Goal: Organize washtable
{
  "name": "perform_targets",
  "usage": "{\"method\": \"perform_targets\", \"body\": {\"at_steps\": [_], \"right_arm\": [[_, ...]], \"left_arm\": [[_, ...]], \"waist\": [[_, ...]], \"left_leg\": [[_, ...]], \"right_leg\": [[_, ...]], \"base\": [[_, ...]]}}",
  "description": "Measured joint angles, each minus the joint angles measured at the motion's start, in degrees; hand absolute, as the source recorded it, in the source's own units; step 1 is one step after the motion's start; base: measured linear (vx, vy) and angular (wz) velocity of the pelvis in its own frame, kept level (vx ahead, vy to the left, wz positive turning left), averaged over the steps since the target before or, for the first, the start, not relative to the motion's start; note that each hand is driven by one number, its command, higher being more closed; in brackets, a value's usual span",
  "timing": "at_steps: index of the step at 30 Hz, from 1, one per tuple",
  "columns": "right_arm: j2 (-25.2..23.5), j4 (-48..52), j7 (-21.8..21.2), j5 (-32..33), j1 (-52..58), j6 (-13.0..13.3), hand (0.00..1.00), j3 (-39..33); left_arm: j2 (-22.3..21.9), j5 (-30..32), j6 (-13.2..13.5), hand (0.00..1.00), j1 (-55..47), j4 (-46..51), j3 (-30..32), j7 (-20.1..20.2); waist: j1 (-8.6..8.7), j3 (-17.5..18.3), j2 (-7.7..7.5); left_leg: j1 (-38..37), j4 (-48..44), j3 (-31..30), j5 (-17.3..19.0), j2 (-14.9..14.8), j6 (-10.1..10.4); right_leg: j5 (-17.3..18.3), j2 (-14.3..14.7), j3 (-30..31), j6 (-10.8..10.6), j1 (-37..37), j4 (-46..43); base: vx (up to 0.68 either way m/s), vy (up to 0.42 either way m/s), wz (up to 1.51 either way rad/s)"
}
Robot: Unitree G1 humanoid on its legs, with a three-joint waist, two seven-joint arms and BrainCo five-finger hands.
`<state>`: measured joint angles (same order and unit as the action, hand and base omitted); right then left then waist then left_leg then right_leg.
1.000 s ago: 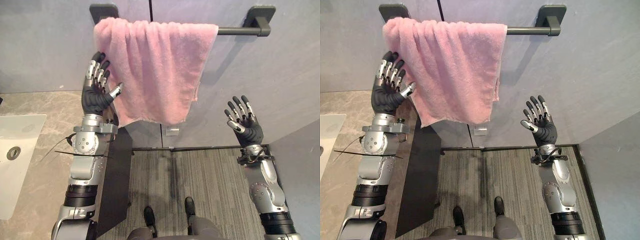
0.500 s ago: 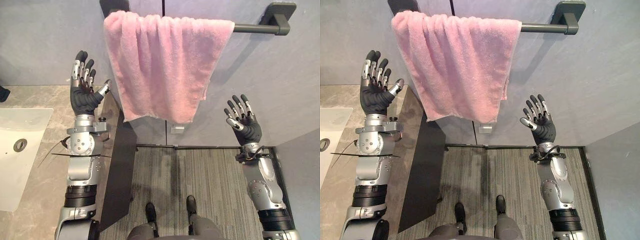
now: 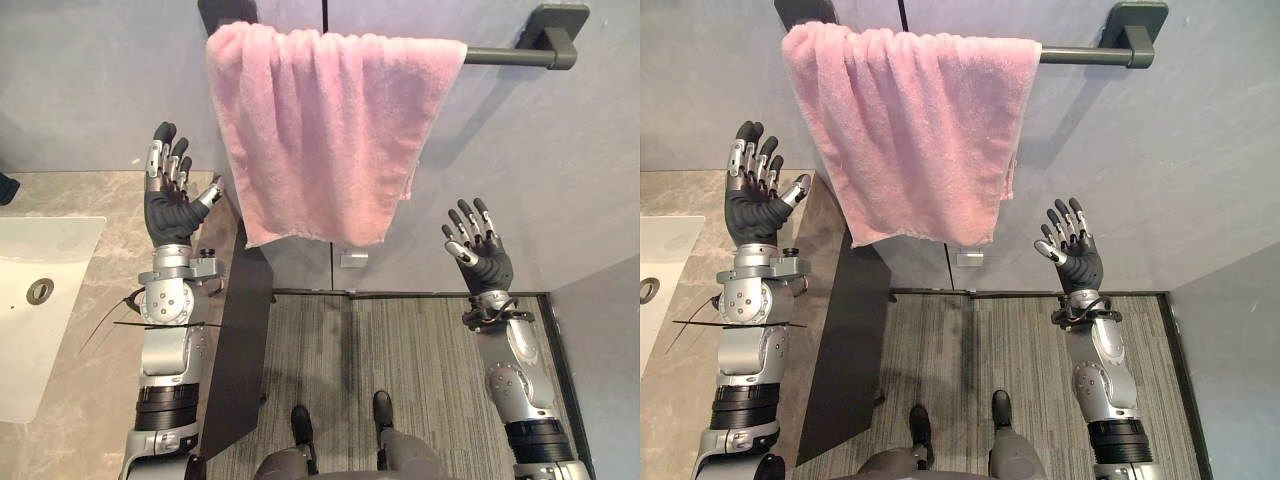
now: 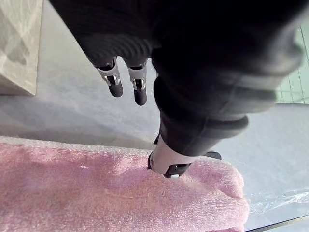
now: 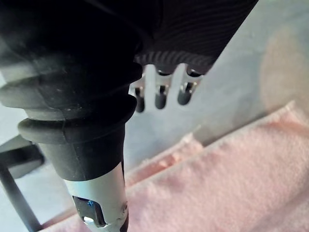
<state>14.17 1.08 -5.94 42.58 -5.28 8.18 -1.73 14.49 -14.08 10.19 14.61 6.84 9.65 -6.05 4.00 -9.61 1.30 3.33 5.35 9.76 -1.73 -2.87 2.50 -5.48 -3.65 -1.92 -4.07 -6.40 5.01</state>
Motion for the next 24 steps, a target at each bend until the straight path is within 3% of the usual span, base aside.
{"method": "perform_targets", "body": {"at_steps": [10,24], "right_arm": [[-0.16,0.01,0.01,0.05,-0.04,-0.05,0.00,-0.12],[0.23,0.46,0.93,0.05,-3.58,-0.04,0.00,-0.03]], "left_arm": [[0.63,-0.03,-0.84,0.00,2.46,-3.00,0.06,-0.50],[4.84,-0.01,-0.88,0.00,7.51,-7.45,-0.12,-0.81]], "waist": [[-0.06,-1.54,-0.10],[-0.28,-4.74,-0.15]], "left_leg": [[1.90,-0.01,0.58,-0.03,-0.15,0.02],[4.51,-0.04,2.27,-0.02,-0.72,0.03]], "right_leg": [[-0.41,0.36,0.57,0.54,-2.19,0.07],[-1.60,0.29,2.30,1.16,-5.62,0.33]], "base": [[0.00,-0.003,-0.04],[0.00,-0.001,-0.06]]}}
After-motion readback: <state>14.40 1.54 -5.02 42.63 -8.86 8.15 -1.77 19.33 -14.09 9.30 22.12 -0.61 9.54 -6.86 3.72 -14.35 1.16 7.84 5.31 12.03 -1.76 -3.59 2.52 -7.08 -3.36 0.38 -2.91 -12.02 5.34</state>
